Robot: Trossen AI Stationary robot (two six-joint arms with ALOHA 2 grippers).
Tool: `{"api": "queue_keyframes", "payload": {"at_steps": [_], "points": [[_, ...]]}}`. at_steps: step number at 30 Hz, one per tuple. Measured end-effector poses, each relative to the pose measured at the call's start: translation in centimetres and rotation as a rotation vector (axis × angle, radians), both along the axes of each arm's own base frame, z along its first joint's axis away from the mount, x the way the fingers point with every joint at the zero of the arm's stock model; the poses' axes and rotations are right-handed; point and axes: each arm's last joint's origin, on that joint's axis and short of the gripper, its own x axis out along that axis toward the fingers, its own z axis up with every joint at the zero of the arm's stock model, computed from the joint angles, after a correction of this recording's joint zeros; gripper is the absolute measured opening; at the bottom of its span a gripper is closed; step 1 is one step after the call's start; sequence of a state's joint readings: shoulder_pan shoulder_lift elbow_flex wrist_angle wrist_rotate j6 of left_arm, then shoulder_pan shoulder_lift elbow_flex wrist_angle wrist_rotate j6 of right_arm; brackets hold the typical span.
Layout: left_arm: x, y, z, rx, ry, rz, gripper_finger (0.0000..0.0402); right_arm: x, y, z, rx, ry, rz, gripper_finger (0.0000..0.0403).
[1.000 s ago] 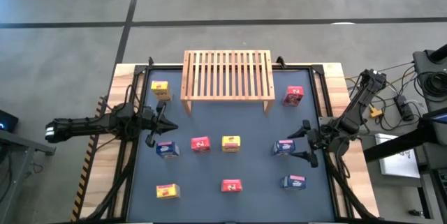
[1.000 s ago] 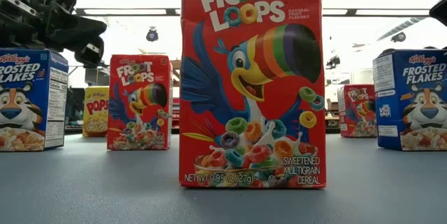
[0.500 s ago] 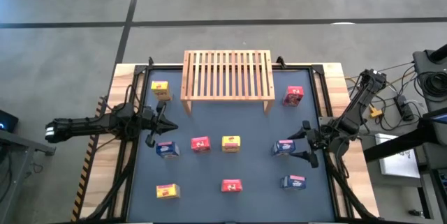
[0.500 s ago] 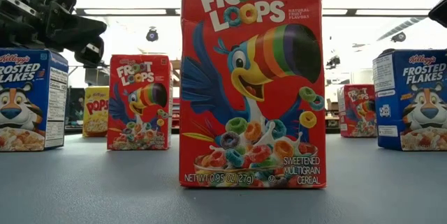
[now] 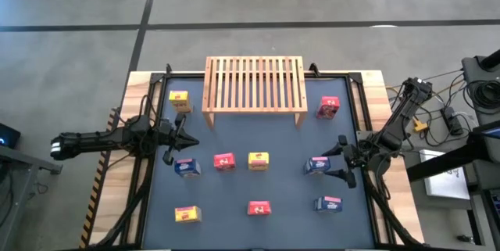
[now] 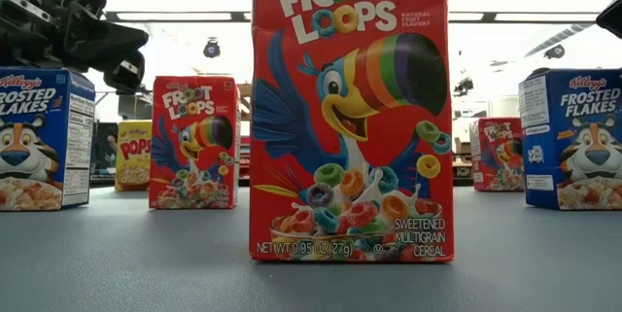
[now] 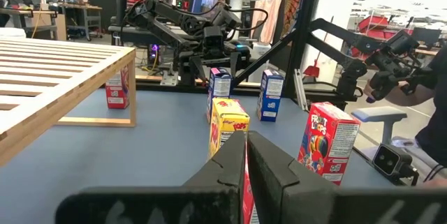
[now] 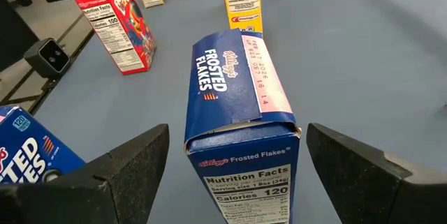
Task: Stack cereal on shelf
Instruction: Put the top right blue cereal box on the shelf
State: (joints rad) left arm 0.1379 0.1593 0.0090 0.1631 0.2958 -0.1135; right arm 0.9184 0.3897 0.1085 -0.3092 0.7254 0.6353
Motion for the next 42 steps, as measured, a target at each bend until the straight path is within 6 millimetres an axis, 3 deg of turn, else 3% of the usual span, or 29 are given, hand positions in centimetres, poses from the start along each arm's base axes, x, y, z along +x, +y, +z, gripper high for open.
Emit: {"api": "queue_keyframes", "payload": {"at_steps": [42], "points": [[0.0, 0.0, 0.0, 0.0, 0.0, 0.0, 0.0, 0.02, -0.01, 0.03, -0.034, -0.009, 0.008, 0.0326]]}}
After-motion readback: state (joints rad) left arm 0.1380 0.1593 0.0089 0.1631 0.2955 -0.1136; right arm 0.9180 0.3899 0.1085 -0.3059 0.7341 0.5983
